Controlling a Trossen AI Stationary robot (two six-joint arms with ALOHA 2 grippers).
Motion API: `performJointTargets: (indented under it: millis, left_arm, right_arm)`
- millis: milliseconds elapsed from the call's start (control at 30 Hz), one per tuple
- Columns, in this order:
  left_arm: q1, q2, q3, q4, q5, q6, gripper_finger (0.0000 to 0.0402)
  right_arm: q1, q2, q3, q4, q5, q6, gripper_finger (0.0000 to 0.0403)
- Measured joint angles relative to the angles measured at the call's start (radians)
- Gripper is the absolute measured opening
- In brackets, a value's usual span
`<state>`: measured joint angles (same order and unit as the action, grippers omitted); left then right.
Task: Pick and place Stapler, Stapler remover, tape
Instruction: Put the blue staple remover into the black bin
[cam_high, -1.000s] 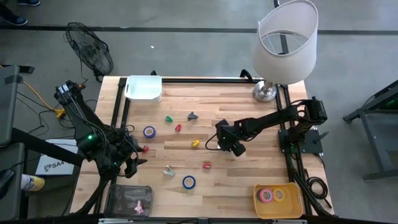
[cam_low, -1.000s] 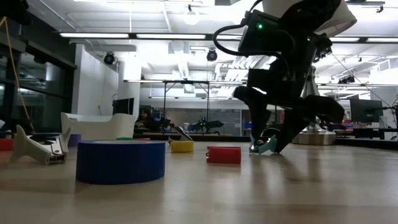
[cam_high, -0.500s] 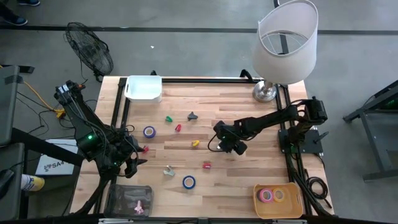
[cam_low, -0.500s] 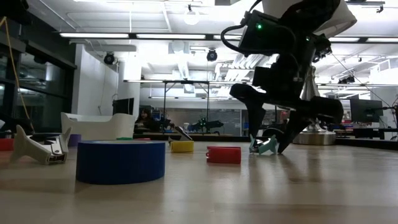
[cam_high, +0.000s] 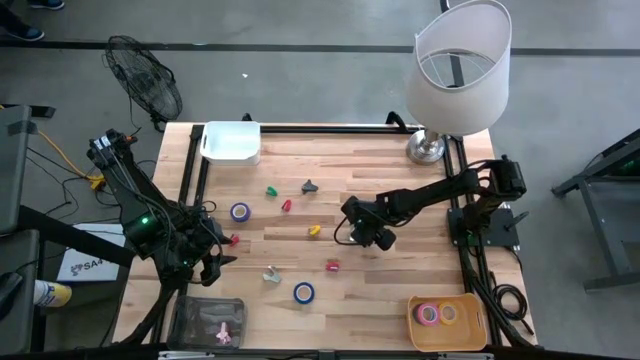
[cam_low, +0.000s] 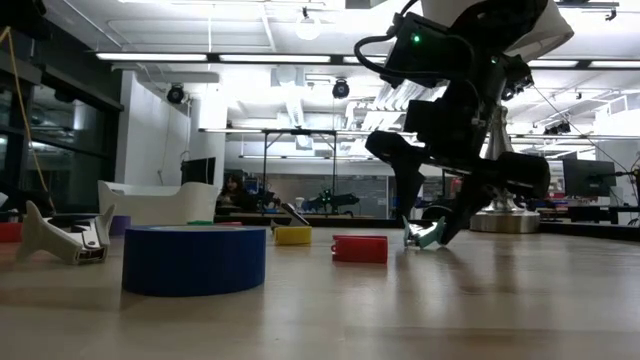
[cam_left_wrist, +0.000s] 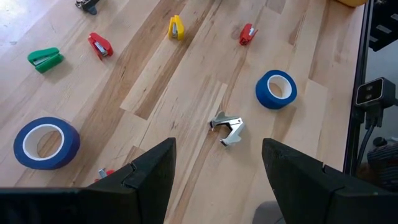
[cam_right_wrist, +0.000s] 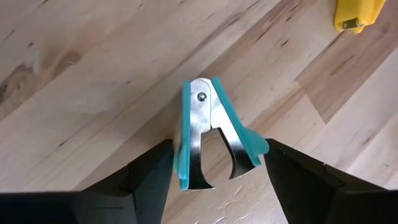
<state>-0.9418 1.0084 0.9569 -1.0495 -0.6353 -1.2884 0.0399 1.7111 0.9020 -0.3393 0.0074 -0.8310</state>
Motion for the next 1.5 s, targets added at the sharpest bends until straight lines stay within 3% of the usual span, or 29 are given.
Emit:
performJointTargets:
  millis: [533, 767, 933, 1067, 1200, 1500]
  left_arm:
    - [0.0, 0.0, 0.0, 0.003, 0.0, 0.0, 0.0234]
    - [0.0, 0.0, 0.0, 0.011, -0.016, 0.009, 0.0234]
    - [0.006, 0.0, 0.0, 0.041, -0.121, 0.051, 0.0234]
    - [0.088, 0.0, 0.0, 0.124, -0.124, 0.195, 0.0234]
    - [0.23, 0.001, 0.0, 0.25, -0.09, 0.437, 0.0234]
    - [0.548, 0.001, 0.0, 0.479, 0.092, 0.984, 0.0234]
  right_arm:
    - [0.0, 0.0, 0.0, -0.03, 0.013, 0.053, 0.0147]
    - [0.0, 0.0, 0.0, -0.029, 0.103, 0.168, 0.0113]
    - [0.0, 0.0, 0.0, 0.002, 0.185, 0.248, 0.0093]
    - [0.0, 0.002, 0.027, 0.011, 0.231, 0.3, 0.0091]
    - [0.0, 0.002, 0.104, 0.012, 0.288, 0.334, 0.0091]
    - [0.0, 0.002, 0.374, -0.04, 0.328, 0.334, 0.0091]
